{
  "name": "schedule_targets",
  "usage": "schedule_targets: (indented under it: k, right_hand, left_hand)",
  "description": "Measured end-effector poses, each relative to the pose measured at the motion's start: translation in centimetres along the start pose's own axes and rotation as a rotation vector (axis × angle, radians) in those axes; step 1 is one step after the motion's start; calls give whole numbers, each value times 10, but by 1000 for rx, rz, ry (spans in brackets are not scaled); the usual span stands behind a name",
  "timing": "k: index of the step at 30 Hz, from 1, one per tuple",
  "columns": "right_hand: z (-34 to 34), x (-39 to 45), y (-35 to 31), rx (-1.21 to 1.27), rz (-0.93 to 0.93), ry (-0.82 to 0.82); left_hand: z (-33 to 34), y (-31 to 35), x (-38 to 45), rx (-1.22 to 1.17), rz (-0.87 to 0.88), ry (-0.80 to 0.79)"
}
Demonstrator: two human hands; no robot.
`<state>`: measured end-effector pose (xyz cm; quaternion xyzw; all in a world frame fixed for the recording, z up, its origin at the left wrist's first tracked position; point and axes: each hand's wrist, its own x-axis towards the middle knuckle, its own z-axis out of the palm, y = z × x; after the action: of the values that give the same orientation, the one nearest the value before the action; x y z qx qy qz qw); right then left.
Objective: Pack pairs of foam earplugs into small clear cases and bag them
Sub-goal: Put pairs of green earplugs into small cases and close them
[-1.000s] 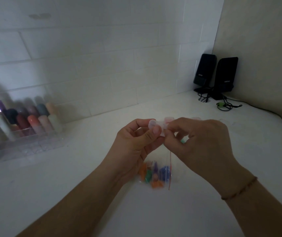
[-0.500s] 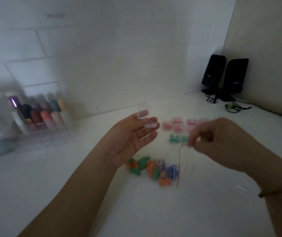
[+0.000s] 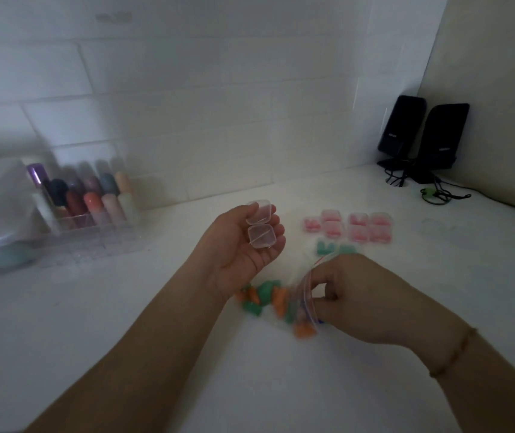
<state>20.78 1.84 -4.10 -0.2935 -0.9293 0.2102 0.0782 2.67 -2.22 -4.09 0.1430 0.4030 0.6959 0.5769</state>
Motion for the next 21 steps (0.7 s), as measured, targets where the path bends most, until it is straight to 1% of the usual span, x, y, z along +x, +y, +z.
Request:
schedule_targets:
  k: [3, 8, 12, 14, 18, 21]
  right_hand:
    - [2, 0, 2, -49, 28, 43]
    - [7, 2, -4, 19, 14, 60]
    - [8, 0, -9, 14, -7, 28]
    - [10, -1, -12, -13, -18, 32]
    - [11, -3, -17, -121, 12, 97]
    - [13, -3, -18, -131, 25, 132]
  left_hand:
    - [0, -1, 0, -2, -12, -7]
    - [-1, -5, 1, 43, -24, 3]
    - [0, -5, 0, 41, -23, -6]
    - [0, -5, 0, 40, -25, -1]
    - [0, -6, 0, 52, -22, 2]
    - [2, -6, -1, 79, -12, 9]
